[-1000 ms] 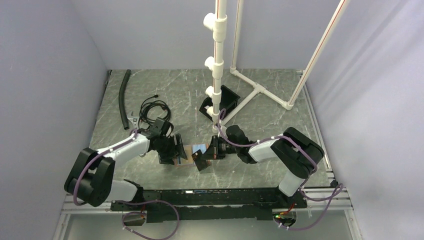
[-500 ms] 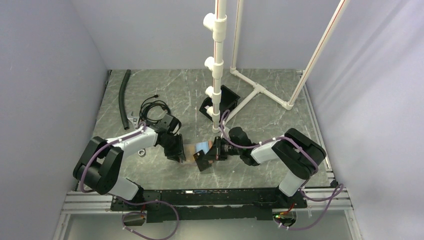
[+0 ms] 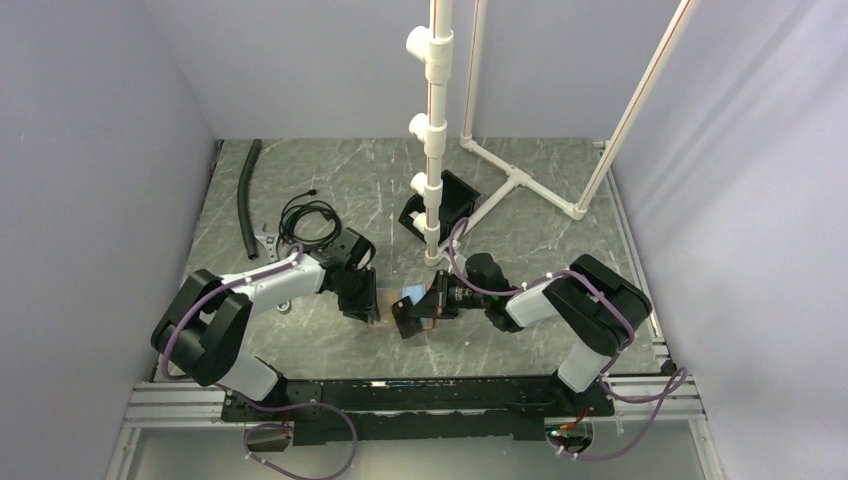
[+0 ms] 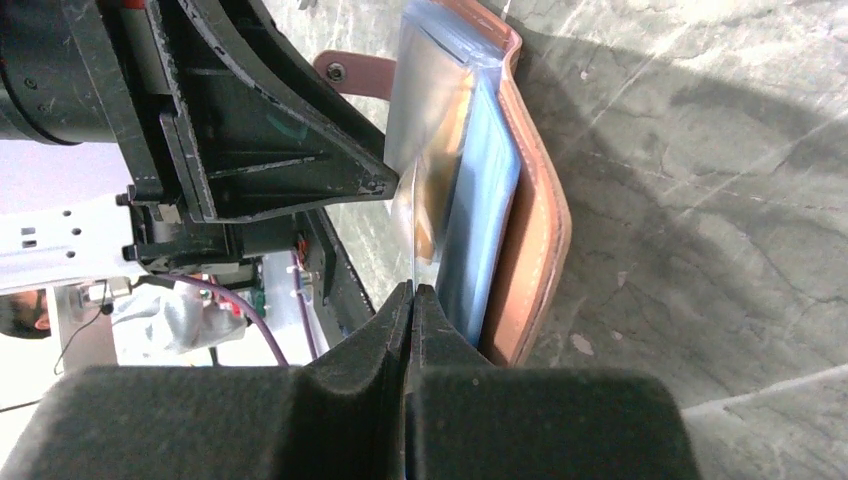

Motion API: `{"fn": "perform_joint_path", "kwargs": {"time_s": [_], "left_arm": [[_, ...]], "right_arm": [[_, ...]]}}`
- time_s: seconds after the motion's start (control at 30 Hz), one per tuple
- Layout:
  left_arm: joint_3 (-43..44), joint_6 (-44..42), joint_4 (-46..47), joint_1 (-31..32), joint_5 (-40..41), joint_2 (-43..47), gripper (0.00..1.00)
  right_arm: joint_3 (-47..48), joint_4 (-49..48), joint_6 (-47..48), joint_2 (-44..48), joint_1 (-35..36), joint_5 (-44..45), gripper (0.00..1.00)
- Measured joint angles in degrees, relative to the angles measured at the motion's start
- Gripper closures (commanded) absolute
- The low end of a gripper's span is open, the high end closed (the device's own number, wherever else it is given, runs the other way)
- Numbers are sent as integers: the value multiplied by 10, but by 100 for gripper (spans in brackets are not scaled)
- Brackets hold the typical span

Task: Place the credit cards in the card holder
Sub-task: Move the card holder to the center of the board, then insert the credit card into the card holder.

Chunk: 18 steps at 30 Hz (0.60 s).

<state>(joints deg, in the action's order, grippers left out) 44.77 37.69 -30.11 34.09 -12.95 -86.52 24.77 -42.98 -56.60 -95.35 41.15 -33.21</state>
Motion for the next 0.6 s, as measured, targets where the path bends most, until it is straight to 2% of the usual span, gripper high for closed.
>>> {"fn": "perform_joint_path", "kwargs": {"time_s": [0.3, 0.6], "left_arm": [[2, 1, -2, 10, 13, 2, 71], [4, 5, -3, 20, 26, 6, 70]], "right_arm": [[-27, -60, -44, -22, -34, -4, 100], [-23, -81, -69, -49, -46, -20, 100]]}}
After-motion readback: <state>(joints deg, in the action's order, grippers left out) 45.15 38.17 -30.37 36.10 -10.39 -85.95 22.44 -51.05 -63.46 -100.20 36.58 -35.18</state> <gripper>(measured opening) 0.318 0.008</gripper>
